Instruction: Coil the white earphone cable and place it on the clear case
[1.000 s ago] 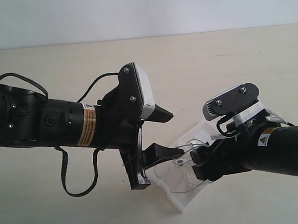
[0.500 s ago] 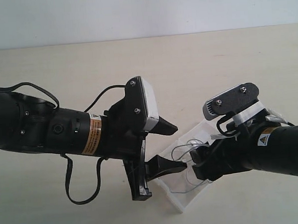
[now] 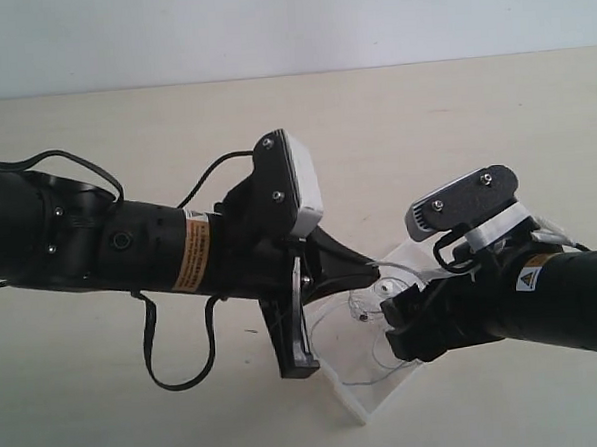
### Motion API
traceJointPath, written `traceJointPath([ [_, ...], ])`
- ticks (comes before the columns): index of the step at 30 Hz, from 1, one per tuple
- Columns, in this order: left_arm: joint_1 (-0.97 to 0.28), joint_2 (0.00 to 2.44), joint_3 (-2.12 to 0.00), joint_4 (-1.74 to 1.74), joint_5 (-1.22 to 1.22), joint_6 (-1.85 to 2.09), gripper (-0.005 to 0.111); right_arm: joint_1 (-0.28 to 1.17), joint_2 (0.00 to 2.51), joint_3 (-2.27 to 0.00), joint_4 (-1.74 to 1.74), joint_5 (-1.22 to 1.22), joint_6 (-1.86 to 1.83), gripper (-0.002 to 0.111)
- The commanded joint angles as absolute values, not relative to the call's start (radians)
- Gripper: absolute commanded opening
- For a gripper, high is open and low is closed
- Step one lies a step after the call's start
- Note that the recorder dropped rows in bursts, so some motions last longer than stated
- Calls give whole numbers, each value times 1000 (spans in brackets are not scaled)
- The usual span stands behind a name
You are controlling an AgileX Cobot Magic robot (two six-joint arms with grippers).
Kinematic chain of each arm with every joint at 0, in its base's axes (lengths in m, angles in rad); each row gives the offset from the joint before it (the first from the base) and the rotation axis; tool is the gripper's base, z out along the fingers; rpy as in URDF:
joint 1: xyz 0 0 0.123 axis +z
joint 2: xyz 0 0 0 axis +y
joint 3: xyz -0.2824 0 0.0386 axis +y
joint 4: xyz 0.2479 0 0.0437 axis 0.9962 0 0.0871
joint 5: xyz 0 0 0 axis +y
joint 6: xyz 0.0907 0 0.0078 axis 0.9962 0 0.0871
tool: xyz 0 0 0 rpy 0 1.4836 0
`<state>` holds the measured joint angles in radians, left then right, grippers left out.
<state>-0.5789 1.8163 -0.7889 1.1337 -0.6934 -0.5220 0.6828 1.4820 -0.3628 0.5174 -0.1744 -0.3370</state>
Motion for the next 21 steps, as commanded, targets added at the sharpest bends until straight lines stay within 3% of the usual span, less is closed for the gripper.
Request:
traceJointPath([
  [1,-584,1818,-818,1110,-706,-588,0,685,1475,-369,514,-166,-396,77],
  [9,-584,1819,-821,1121,-577,-622,0,685,1474,-369,505,-198,-454,77],
  [21,-584,1821,-821,1121,-572,-633,0,685,1370,-369,498,-257,-440,77],
])
